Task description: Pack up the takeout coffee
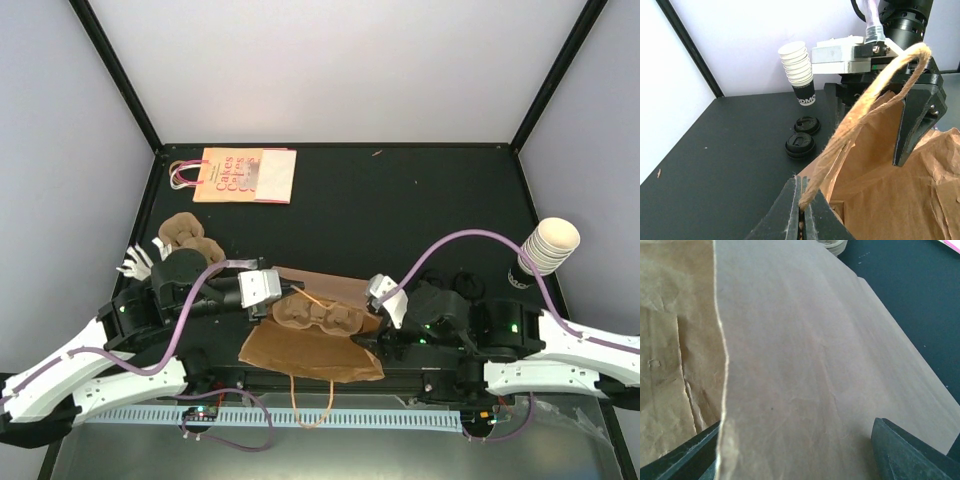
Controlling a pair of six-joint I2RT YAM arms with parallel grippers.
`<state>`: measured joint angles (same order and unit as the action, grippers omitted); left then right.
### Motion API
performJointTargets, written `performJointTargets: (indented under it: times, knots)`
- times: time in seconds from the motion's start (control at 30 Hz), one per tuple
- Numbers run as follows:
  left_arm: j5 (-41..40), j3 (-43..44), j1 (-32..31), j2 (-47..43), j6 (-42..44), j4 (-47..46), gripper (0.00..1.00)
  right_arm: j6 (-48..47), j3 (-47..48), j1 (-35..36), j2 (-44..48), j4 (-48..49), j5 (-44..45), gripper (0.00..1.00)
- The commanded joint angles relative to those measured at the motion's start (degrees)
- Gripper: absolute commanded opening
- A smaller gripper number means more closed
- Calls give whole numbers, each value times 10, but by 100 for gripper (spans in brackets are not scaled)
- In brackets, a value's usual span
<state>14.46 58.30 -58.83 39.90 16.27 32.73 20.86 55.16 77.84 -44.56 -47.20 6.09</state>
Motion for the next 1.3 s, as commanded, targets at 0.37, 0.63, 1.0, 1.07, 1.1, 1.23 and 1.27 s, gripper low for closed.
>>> performJointTargets:
  times: [0.37, 0.63, 1.0, 1.07, 1.1, 1.23, 1.27]
  knots:
    - [127, -52, 2, -60, 14, -53, 2, -28, -17, 151, -35, 1, 183, 78]
    - [132, -72, 2, -73, 6, -52, 2, -34, -34, 157, -11, 7, 210, 80]
    - [-32, -37, 2, -29, -70, -43, 2, -43, 5, 93, 47, 39, 203, 86]
    - [-62, -27, 2, -14, -88, -43, 2, -52, 19, 57, 34, 29, 168, 87]
    - [-84, -19, 3, -6, -101, -42, 2, -53, 26, 40, 26, 26, 160, 88]
    - [-151, 22, 15, 42, -168, -14, 2, -56, 52, -45, 5, 41, 134, 91]
    - [-158, 34, 20, 58, -180, -3, 2, -56, 59, -68, 2, 49, 126, 92]
